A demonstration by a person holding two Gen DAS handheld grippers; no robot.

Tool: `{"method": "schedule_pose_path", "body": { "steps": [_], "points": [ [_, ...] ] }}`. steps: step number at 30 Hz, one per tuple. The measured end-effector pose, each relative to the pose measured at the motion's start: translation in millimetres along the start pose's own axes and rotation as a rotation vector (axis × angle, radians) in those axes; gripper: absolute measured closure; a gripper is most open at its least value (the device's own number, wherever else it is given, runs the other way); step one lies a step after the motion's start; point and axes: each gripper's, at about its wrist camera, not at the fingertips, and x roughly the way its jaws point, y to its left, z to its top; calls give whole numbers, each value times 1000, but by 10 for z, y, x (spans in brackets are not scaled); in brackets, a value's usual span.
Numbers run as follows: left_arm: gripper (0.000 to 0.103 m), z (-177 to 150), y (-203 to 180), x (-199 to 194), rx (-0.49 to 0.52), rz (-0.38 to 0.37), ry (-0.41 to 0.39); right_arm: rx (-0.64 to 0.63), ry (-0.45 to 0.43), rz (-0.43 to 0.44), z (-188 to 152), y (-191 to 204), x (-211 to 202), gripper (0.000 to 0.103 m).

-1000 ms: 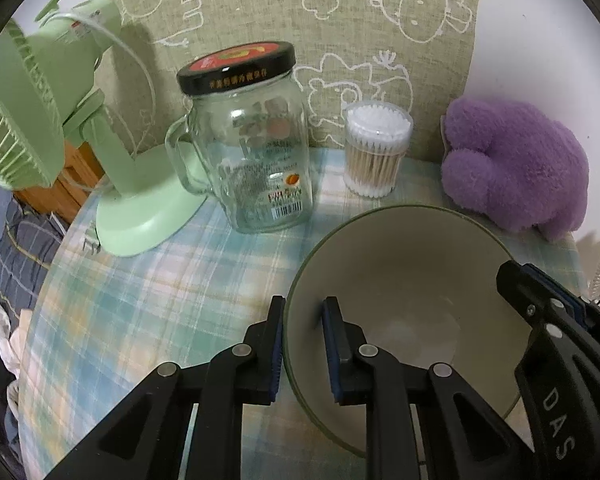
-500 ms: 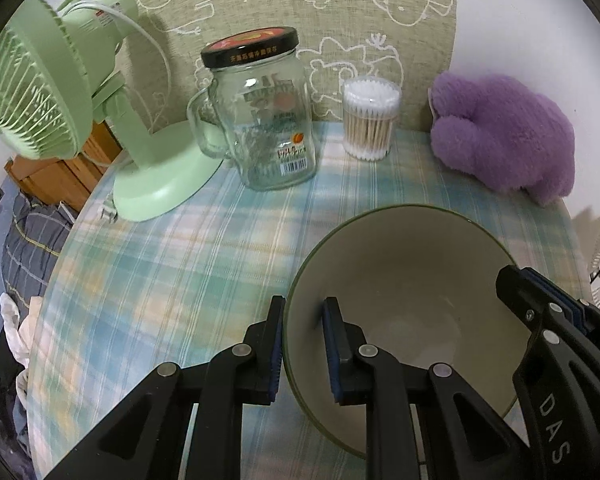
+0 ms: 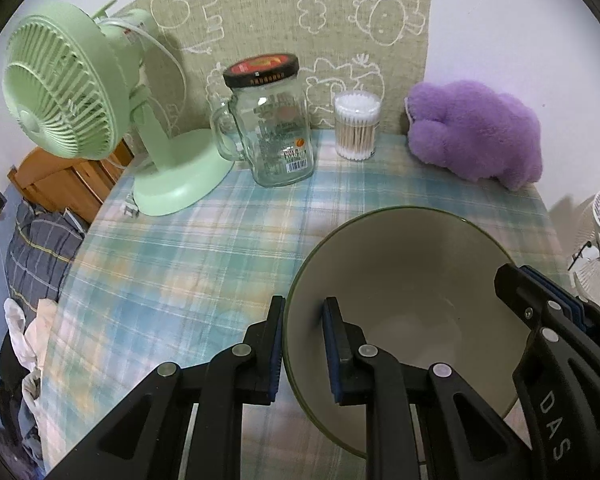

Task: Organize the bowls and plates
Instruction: 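Lift the flower-patterned bowl with both grippers and carry it toward the plain bowls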

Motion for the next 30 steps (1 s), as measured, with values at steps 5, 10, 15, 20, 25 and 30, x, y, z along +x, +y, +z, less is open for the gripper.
{"method": "schedule_pose_path", "body": {
  "steps": [5, 10, 15, 20, 25, 30],
  "points": [
    [87, -65, 54, -274, 15, -13, -33, 17, -25, -7, -75, 53, -280, 90],
    [87, -146, 157, -514, 30, -34, -49, 31, -59, -25, -179, 127, -582, 90],
    [87, -287, 303, -756, 24, -43, -72, 35, -85, -38, -322, 252, -875, 90],
    [87, -479, 464, -1025, 35, -61, -92, 42, -108, -51, -501, 393, -1155, 90],
    [87, -687, 627, -1261, 44, -87, -91, 47, -125, -64, -732, 542, -1444, 90],
    [87, -906, 734, -1471, 65, -91, -111, 47, -134, -77, -985, 681, -1716, 90]
  ]
}}
